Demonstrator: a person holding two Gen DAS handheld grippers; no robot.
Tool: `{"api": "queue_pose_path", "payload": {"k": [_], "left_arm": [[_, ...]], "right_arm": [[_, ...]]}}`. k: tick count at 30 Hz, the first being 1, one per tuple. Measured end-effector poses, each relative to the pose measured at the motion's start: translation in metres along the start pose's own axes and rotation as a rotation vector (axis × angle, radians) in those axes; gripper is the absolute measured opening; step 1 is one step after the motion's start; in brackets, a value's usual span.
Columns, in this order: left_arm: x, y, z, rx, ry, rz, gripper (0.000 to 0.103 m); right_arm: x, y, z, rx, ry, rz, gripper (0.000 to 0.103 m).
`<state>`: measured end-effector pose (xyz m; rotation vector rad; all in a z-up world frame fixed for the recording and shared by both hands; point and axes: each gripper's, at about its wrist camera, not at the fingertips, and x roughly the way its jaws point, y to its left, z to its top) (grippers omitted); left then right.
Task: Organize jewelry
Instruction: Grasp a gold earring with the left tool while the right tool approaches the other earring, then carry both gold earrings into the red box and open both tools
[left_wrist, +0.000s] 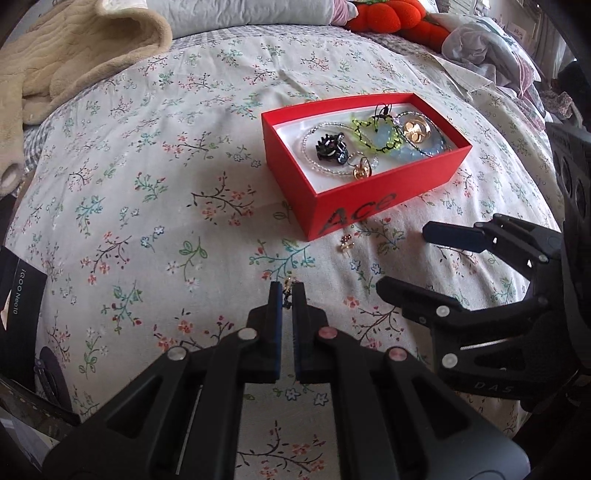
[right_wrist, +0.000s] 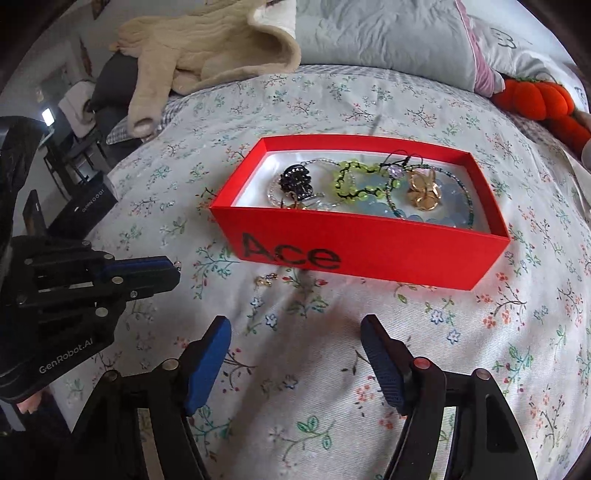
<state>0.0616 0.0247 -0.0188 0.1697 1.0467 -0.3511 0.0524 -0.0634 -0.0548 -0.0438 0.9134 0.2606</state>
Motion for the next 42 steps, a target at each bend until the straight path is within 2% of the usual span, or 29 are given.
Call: {"api": "queue_pose_path", "payload": {"k": [5,8,17,20,24,42], "left_arm": [[0.003,0.006,-0.001,-0.026,0.023,0.012,0.006],[0.004,0.008,-0.001,-0.037,0.038,0.01,0.006],[0.005,0.008,-0.002,-0.043,0.045,0.0,0.006],[0.005,0.009,-0.002,-0.048,0.047,0.006,0.006],[0.007,0.011,-0.003,-0.054,0.056,0.009,0.006],[0.001,0.016,0.002,-0.093,0.027,0.017,0.006]], "right_arm": [[0.015,0.014,0.004,-0.01,0.004,0.036,0.055],[0.027,0.016,0.005,-0.003,0.026,0.03,0.04],[0.04,0.016,0.012,0.024,0.015,0.025,0.033],[0.041,0.015,0.014,0.034,0.013,0.018,0.027],[0.04,0.008,0.014,0.055,0.011,0.018,0.012],[0.004,-0.015,0.01,0.068,0.0,0.053,0.011]]}}
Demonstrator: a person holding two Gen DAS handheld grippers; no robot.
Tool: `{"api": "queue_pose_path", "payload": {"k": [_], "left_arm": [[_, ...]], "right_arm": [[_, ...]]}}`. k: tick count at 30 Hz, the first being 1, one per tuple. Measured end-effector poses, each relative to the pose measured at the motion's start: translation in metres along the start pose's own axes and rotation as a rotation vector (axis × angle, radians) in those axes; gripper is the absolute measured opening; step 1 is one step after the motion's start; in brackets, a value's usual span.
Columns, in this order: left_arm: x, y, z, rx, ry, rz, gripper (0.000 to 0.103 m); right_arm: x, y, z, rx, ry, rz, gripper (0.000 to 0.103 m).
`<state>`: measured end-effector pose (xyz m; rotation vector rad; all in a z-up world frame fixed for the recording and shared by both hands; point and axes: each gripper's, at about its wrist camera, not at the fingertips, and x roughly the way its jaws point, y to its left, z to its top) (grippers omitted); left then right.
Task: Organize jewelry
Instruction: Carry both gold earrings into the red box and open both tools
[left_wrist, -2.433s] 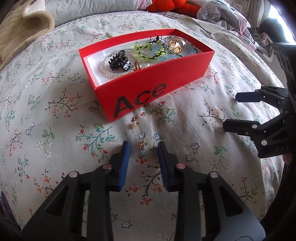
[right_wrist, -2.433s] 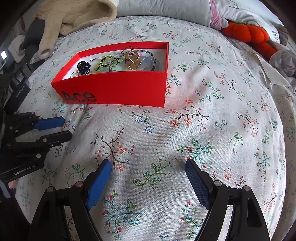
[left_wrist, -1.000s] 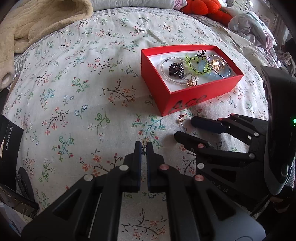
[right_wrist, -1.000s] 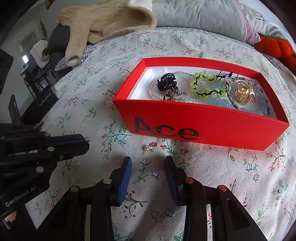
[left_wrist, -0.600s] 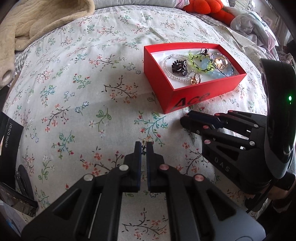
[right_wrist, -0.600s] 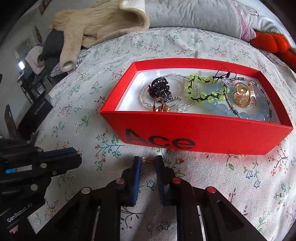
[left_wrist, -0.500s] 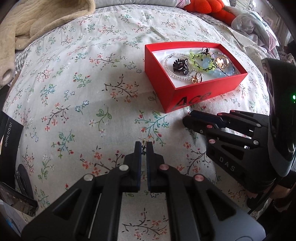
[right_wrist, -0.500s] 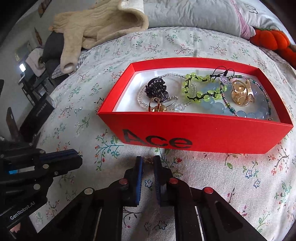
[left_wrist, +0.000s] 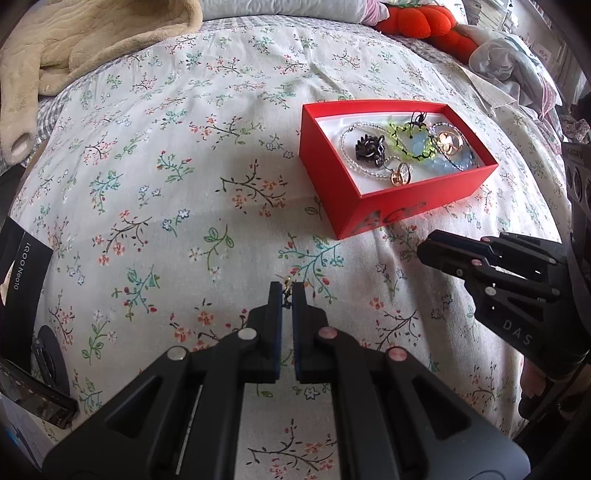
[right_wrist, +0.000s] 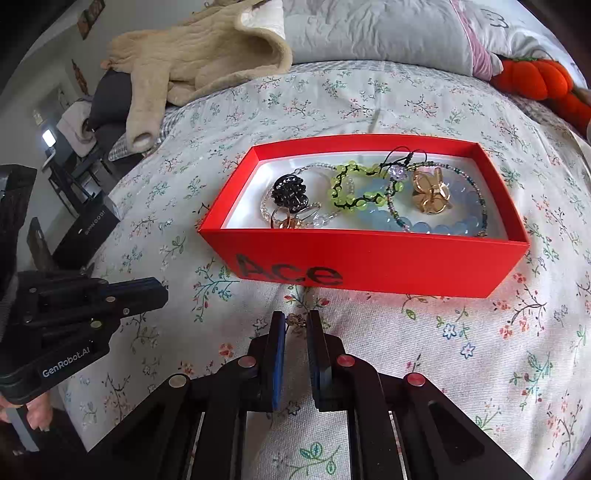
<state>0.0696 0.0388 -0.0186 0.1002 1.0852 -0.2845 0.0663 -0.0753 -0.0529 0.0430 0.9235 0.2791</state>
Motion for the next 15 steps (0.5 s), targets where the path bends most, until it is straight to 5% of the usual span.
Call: {"api": "queue_pose_path", "payload": {"k": [15], "left_arm": [[-0.026,-0.016,0.03,-0.033,-0.114,-0.059,0.006]], "right_arm": [[-0.05,-0.026,0.019,0.054,-0.031,-0.017,0.012]]}}
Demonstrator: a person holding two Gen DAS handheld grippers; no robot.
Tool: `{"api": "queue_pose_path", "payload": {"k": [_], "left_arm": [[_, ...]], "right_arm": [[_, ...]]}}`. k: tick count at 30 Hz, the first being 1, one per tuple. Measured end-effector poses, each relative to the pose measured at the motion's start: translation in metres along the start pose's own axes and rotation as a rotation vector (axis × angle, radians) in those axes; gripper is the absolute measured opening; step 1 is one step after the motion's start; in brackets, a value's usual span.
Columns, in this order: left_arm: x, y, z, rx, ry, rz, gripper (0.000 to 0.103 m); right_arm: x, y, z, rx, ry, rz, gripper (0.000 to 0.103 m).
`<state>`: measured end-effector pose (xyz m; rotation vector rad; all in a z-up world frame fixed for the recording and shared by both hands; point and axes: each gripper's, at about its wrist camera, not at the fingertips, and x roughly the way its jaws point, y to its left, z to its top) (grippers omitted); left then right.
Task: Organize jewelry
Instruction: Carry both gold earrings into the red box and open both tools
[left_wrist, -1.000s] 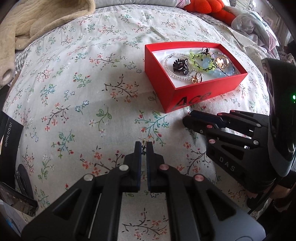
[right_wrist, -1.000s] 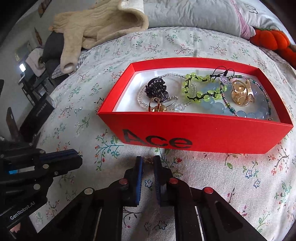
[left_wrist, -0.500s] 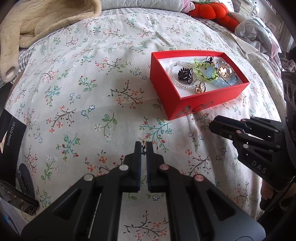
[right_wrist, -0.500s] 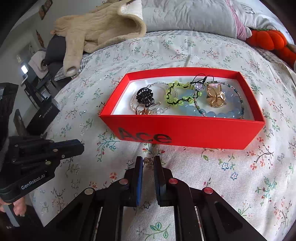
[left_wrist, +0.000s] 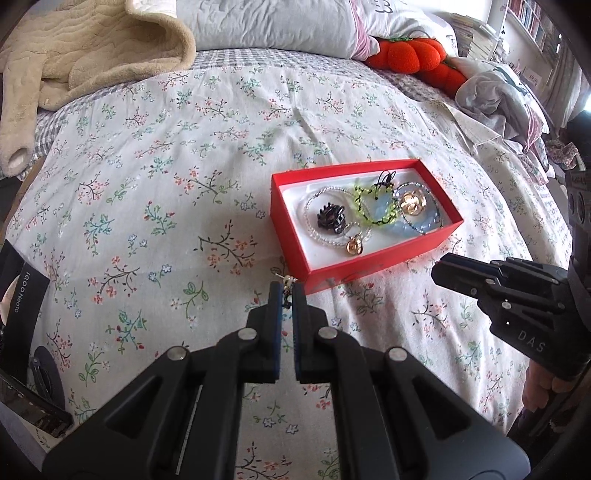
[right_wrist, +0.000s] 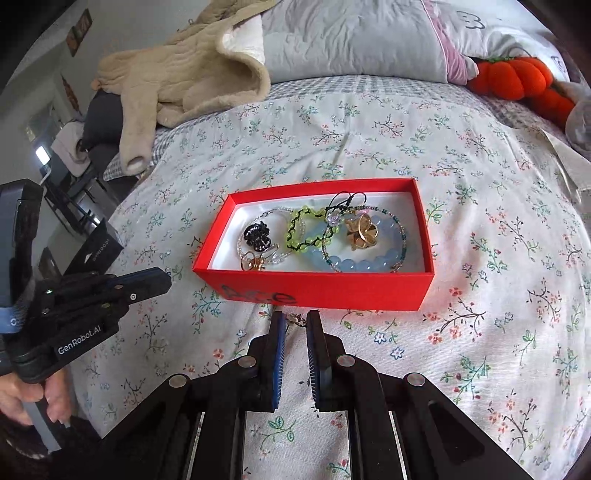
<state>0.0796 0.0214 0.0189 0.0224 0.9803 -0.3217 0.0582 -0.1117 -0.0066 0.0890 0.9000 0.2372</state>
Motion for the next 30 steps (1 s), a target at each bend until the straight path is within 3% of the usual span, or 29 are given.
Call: {"api": "queue_pose_path", "payload": {"k": [8,20,30], "left_arm": [[0.004,-0.014,0.017,0.002,-0.043,-0.049,0.006],[0.027,-0.026,0.026,0.02,-0.035,-0.037,0.006],[0.013,-0.031,0.022,0.052,-0.044,-0.015,0.022]], "right_arm": [[-0.02,-0.014,0.021,0.045,-0.059,0.002,0.012],[-0.02,-0.041,0.037,0.107,-0.069,-0.02,0.012],[-0.009,-0.038,0.042,0.109,-0.053,-0.026,0.012]]}}
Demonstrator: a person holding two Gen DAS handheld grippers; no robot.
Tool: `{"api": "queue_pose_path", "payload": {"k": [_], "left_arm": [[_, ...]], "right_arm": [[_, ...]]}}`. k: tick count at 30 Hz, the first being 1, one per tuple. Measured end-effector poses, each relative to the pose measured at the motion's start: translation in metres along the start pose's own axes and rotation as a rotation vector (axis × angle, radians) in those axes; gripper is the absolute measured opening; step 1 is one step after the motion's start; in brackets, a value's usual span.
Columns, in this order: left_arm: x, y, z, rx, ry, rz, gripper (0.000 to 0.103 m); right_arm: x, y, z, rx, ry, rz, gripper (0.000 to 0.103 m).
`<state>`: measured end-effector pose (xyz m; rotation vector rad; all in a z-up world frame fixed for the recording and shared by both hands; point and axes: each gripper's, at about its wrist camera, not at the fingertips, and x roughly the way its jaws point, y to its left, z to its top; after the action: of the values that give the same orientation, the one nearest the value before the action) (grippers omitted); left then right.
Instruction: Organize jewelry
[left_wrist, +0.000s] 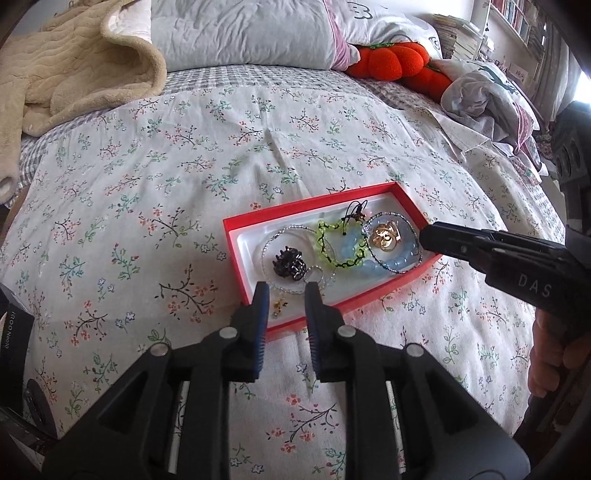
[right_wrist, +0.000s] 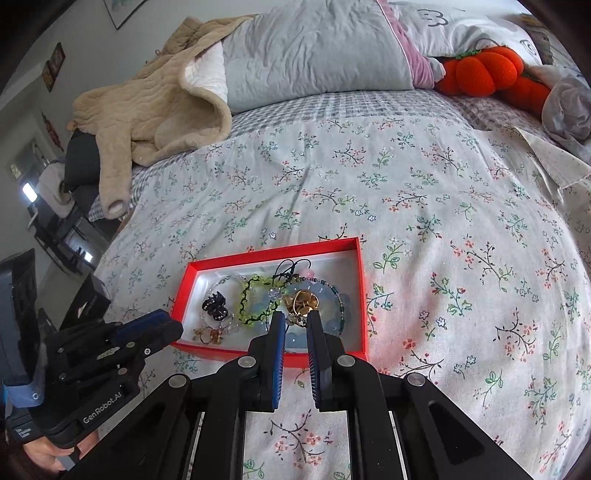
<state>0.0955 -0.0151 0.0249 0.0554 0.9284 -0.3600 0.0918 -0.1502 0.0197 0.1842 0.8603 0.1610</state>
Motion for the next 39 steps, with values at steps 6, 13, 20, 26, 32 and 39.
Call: {"api": "queue_pose_path", "payload": {"k": [6,13,20,26,32,39], "left_arm": [[0.0,0.005,-0.002,-0.012,0.016,0.018,0.026],[-0.003,0.007,-0.004,-0.037,0.033,0.039,0.046],[-0.012,0.005,-0.011,-0.062,0.045,0.081,0.074],[-0.02,0.001,-0.018,-0.08,0.043,0.125,0.083],[-0.031,-0.006,-0.031,-0.098,0.048,0.165,0.102],[-0.032,-0.01,-0.044,-0.119,0.092,0.21,0.102]], "right_arm": [[0.008,0.001,0.003,0.01,0.003,0.003,0.013],[0.01,-0.002,0.005,0.027,0.017,-0.01,0.015],[-0.007,0.001,0.002,-0.007,0.022,-0.065,0.018],[-0.021,-0.005,-0.012,-0.011,0.061,-0.105,0.06],[-0.036,-0.006,-0.027,-0.015,0.089,-0.133,0.074],[-0.042,-0.002,-0.046,-0.039,0.116,-0.195,0.088]]}}
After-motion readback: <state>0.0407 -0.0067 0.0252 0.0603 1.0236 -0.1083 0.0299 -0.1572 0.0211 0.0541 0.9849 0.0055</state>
